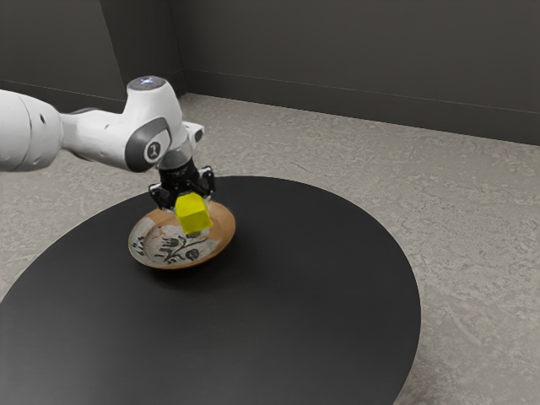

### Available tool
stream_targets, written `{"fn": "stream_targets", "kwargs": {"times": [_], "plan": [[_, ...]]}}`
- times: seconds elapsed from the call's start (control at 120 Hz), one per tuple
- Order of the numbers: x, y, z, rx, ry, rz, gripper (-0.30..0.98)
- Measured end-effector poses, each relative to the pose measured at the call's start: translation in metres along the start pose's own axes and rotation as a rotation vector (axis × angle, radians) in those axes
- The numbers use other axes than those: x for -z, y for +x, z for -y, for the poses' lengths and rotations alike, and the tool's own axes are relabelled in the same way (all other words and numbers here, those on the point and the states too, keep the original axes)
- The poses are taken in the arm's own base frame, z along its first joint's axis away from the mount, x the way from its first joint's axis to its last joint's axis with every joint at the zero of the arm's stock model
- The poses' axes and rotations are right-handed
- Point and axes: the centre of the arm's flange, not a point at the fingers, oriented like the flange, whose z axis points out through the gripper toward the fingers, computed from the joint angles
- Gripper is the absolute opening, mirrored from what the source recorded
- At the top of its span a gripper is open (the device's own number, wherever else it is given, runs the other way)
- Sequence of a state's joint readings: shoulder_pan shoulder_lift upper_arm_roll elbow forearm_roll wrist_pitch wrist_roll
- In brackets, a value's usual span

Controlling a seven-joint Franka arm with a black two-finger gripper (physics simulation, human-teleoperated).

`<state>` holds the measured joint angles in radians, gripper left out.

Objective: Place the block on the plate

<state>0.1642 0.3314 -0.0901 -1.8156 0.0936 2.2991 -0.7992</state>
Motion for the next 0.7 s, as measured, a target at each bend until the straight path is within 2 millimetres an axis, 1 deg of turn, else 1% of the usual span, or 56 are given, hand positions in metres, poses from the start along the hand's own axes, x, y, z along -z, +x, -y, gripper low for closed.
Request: {"fn": "stream_targets", "kwargs": {"times": [0.058, 0.092, 0.133, 0.242, 0.283, 0.367, 0.433, 0.517, 0.567, 0.6, 0.7], "plan": [[-0.014, 0.02, 0.02, 0.047, 0.014, 0.01, 0.39], [-0.024, 0.028, 0.03, 0.07, 0.023, 0.021, 0.39], [-0.036, 0.036, 0.038, 0.09, 0.032, 0.033, 0.39], [-0.055, 0.042, 0.047, 0.113, 0.046, 0.054, 0.41], [-0.059, 0.042, 0.048, 0.116, 0.047, 0.058, 0.42], [-0.06, 0.043, 0.049, 0.121, 0.047, 0.06, 0.51], [-0.049, 0.044, 0.047, 0.119, 0.035, 0.048, 0.56], [-0.017, 0.035, 0.041, 0.104, 0.011, 0.021, 0.6], [0.0, 0.025, 0.04, 0.091, 0.004, 0.01, 0.62], [0.012, 0.015, 0.038, 0.076, 0.002, 0.003, 0.63], [0.058, -0.013, 0.025, 0.011, 0.018, -0.025, 0.65]]}}
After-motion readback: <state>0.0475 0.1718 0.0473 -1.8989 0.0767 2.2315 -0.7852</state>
